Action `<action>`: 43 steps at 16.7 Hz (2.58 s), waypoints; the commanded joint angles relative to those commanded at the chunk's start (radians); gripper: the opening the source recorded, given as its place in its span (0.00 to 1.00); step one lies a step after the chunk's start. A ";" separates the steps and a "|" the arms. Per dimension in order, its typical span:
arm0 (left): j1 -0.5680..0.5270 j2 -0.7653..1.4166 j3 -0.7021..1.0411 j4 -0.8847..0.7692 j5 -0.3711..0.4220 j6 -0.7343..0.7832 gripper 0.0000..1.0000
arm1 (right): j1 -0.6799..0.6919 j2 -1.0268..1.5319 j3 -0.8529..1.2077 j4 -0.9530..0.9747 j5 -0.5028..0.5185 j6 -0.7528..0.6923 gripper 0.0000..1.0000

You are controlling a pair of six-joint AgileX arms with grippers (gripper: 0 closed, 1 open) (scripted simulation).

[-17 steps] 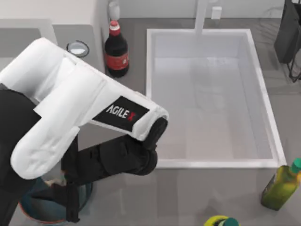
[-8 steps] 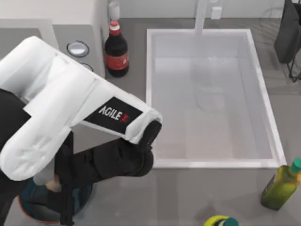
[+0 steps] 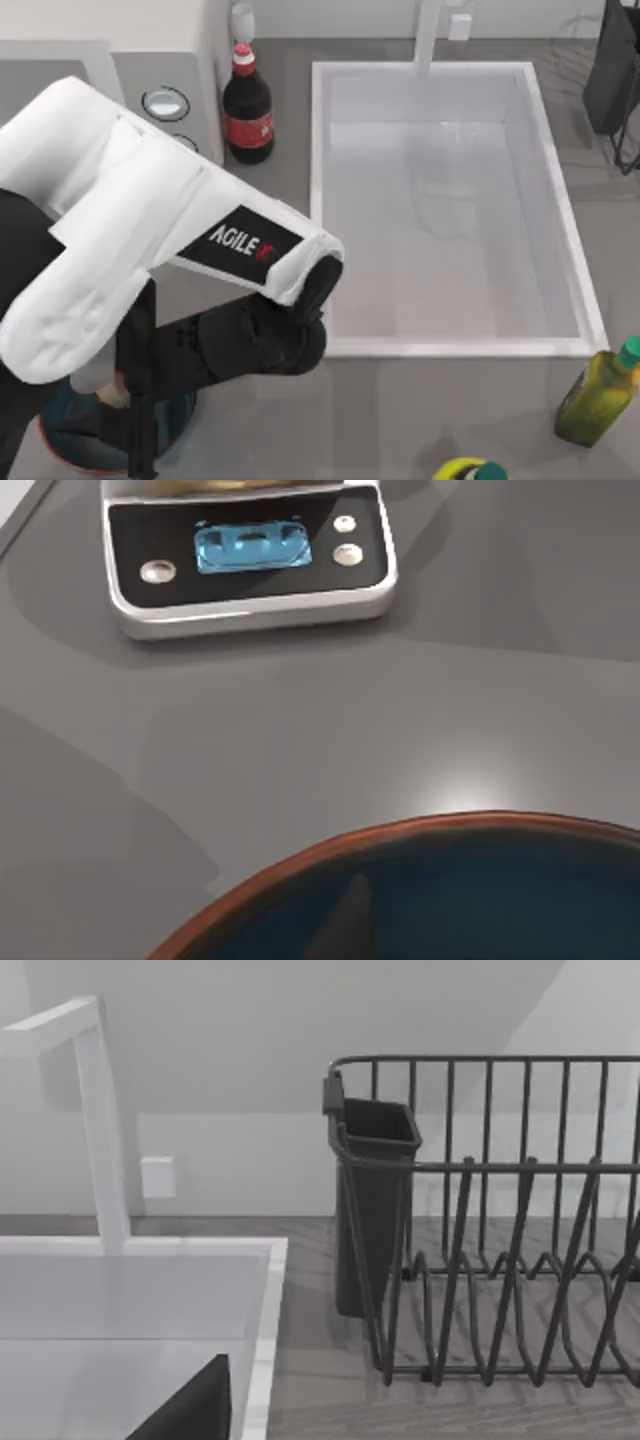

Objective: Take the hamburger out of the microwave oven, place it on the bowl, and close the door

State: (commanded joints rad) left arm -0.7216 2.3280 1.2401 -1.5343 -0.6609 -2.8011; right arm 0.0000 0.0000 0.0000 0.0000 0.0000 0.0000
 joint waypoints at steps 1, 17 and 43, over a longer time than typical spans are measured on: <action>0.000 0.000 0.000 0.000 0.000 0.000 0.83 | 0.000 0.000 0.000 0.000 0.000 0.000 1.00; 0.002 -0.141 -0.003 0.033 0.029 0.097 1.00 | 0.000 0.000 0.000 0.000 0.000 0.000 1.00; 0.702 -2.273 -1.194 1.492 0.640 2.745 1.00 | 0.000 0.000 0.000 0.000 0.000 0.000 1.00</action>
State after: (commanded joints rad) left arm -0.0197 0.0549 0.0462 -0.0418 -0.0208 -0.0566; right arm 0.0000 0.0000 0.0000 0.0000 0.0000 0.0000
